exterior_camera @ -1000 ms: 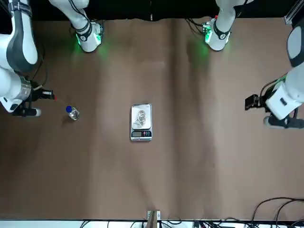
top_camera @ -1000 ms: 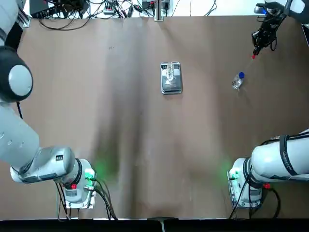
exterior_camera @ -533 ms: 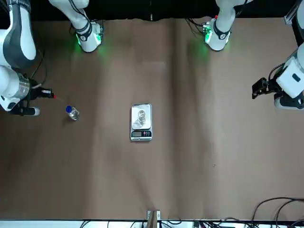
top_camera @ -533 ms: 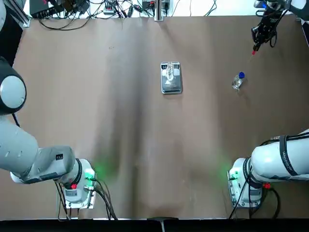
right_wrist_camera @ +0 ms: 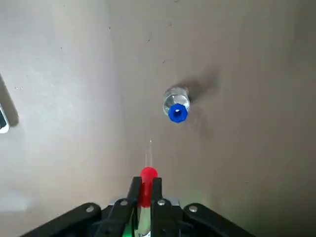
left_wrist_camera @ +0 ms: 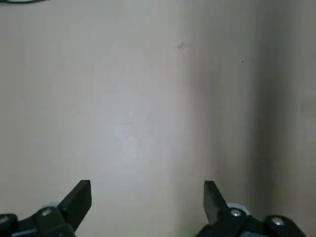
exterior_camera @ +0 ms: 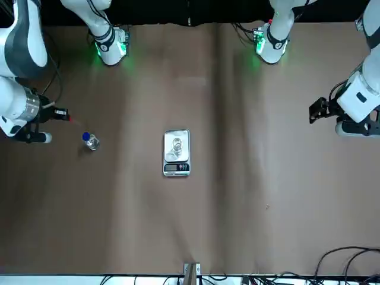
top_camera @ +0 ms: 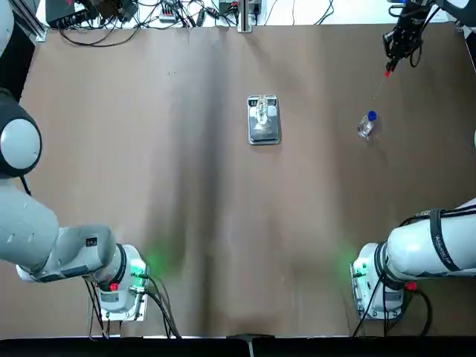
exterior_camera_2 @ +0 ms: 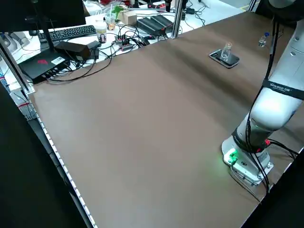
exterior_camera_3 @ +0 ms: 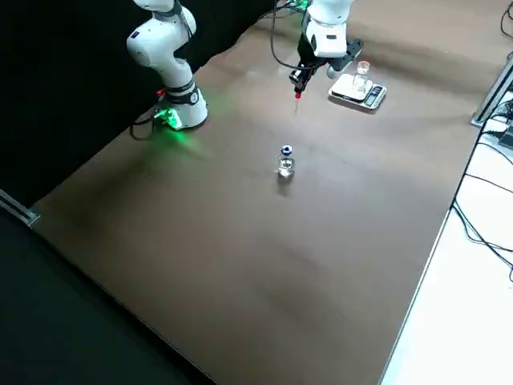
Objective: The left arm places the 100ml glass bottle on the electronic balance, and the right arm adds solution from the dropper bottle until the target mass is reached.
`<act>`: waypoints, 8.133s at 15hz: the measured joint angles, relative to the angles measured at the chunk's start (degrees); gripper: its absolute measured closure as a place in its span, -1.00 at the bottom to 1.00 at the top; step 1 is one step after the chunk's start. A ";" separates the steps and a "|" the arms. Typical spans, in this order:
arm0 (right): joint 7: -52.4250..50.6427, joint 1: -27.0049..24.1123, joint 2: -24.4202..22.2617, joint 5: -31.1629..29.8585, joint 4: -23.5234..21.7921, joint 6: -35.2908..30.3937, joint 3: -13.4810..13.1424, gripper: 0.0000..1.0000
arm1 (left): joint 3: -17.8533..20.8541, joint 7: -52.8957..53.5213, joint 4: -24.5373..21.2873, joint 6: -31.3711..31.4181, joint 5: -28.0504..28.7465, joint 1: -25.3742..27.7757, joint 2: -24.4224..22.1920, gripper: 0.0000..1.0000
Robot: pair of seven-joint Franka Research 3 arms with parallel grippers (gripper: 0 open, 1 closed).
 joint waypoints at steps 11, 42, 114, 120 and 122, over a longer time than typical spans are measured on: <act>12.14 6.58 0.00 4.35 1.61 -0.07 0.26 0.77 | -1.28 -4.29 -0.27 0.14 0.02 -0.01 0.06 -1.00; 45.74 25.08 7.11 10.02 9.43 7.95 0.43 0.76 | -1.38 -4.00 -0.32 0.12 0.03 0.03 0.07 -1.00; 61.68 37.41 19.29 8.27 15.31 22.12 -0.38 0.91 | -2.12 -4.23 -0.32 0.12 0.03 0.04 0.07 -1.00; 61.68 36.87 16.82 8.27 16.46 18.55 -0.91 0.91 | -2.13 -4.23 -0.32 0.12 0.03 0.04 0.06 -1.00; 61.68 35.74 15.24 8.26 16.54 16.12 -1.03 0.91 | -2.13 -4.23 -0.32 0.12 0.03 0.04 0.06 -1.00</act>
